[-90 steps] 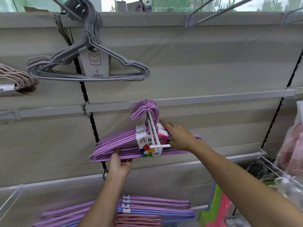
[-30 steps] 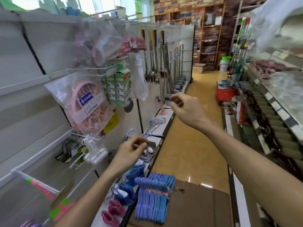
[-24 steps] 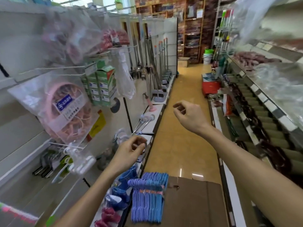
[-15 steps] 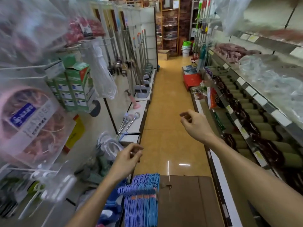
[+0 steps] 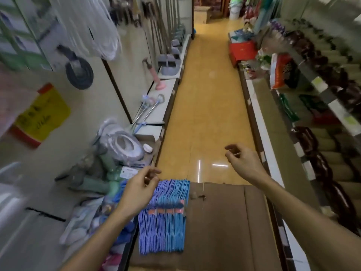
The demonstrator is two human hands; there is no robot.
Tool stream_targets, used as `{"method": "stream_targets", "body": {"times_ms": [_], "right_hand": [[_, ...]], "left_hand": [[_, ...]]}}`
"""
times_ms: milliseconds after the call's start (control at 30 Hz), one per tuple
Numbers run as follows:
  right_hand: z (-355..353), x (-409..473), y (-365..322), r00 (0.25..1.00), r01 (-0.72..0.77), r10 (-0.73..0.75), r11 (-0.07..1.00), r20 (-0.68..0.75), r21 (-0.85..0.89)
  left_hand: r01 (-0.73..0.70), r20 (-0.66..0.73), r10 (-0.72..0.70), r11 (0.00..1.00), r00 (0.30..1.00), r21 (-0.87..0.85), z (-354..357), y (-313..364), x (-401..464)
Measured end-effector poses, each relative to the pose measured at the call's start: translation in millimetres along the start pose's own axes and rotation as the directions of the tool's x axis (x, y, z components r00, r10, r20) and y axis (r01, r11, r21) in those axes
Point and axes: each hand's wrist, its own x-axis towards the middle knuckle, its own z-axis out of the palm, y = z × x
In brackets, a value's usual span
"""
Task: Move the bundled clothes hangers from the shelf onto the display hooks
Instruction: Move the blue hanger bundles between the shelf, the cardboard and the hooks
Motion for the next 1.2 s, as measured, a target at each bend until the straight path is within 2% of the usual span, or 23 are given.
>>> {"method": "stream_targets", "body": {"times_ms": [167,367,533,667,733,800,900,1033,1100,1200], "right_hand": [[90,26,106,0.999,-0.023,0.024,1.000,0.033,-0.016],[200,43,218,0.989,-0.061,0.063,0.998,0.130,-0.022],[292,56,300,0.964,-0.138,0.122,0.989,0.235,0.052],[366,65,358,0.947,-0.172,0.157,0.985,0.282,0.030],[398,69,384,0.938,-0.176,0.165,0.984,0.304,0.010],[424,71,405,0.933,-0.172,0.165,0.985,0.321,-0.007],[451,68,432,0.919,-0.193,0.183,0.981,0.349,-0.005],[475,56,449,0.876,-0.243,0.203,0.969,0.438,0.037],[485,46,451,0.842,-0.289,0.199,0.951,0.502,0.107],[505,32,451,0.743,-0.451,0.218,0.861,0.632,0.233]], "left_hand": [[0.042,-0.003,-0.043,0.999,0.999,-0.018,59,-104,31],[0.159,-0.049,-0.162,0.985,0.986,-0.070,125,-220,49],[0.116,-0.046,-0.115,0.993,0.992,0.015,169,-310,78],[0.007,0.015,-0.010,0.988,1.000,0.153,201,-374,105],[-0.107,0.097,0.079,0.940,0.992,0.324,218,-402,118],[-0.221,0.190,0.144,0.844,0.971,0.489,233,-426,133],[-0.313,0.260,0.187,0.714,0.947,0.627,252,-450,151],[-0.372,0.288,0.235,0.599,0.928,0.709,268,-465,162],[-0.378,0.279,0.257,0.594,0.926,0.710,271,-470,163],[-0.382,0.263,0.280,0.602,0.923,0.701,272,-474,164]]}}
